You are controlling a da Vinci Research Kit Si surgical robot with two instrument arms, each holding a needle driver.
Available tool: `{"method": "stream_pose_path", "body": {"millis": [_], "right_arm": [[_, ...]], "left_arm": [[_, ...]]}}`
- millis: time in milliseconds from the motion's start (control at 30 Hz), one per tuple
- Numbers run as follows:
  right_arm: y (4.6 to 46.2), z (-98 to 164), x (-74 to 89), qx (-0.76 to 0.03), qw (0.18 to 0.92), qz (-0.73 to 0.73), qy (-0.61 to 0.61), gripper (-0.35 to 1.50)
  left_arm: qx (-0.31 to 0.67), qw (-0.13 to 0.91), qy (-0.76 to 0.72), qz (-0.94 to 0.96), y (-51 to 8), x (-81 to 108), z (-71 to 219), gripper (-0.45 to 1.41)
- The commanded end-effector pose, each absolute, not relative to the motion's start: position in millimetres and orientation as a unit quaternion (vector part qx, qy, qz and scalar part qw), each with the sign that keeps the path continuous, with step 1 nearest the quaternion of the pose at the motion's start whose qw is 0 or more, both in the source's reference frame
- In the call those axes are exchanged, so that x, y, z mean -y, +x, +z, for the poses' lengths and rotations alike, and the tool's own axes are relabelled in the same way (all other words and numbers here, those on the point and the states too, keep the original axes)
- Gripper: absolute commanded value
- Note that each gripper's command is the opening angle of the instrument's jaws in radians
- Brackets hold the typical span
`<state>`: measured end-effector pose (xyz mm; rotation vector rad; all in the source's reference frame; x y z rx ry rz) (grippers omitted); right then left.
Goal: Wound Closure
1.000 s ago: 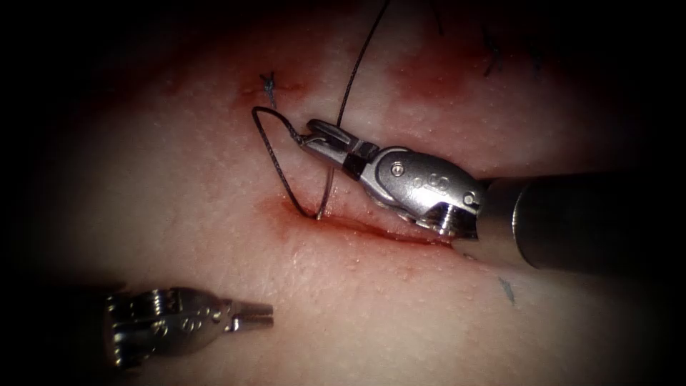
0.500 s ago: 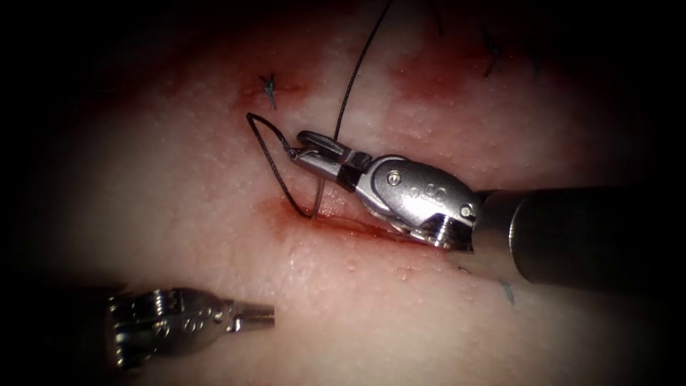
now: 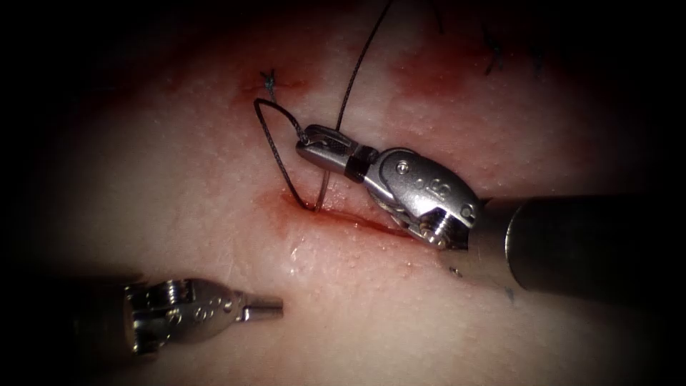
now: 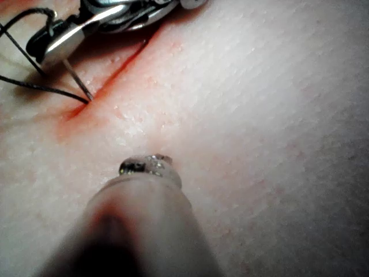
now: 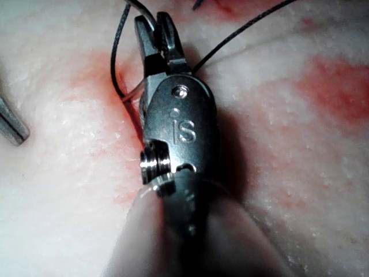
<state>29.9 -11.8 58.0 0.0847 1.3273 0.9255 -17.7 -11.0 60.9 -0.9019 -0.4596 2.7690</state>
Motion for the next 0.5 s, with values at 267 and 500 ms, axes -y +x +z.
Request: {"method": "stream_pose_path", "body": {"millis": [267, 500], "right_arm": [[30.5, 58.9, 11.7, -0.591, 0.675, 0.437, 0.062, -0.35], [30.2, 59.4, 11.0, -0.598, 0.66, 0.449, 0.072, -0.35]], "left_arm": [[0.162, 0.091, -0.302, 0.935, -18.2, 12.5, 61.3, 0.14], [0.17, 0.086, -0.3, 0.935, -18.2, 13.5, 60.4, 0.14]]}}
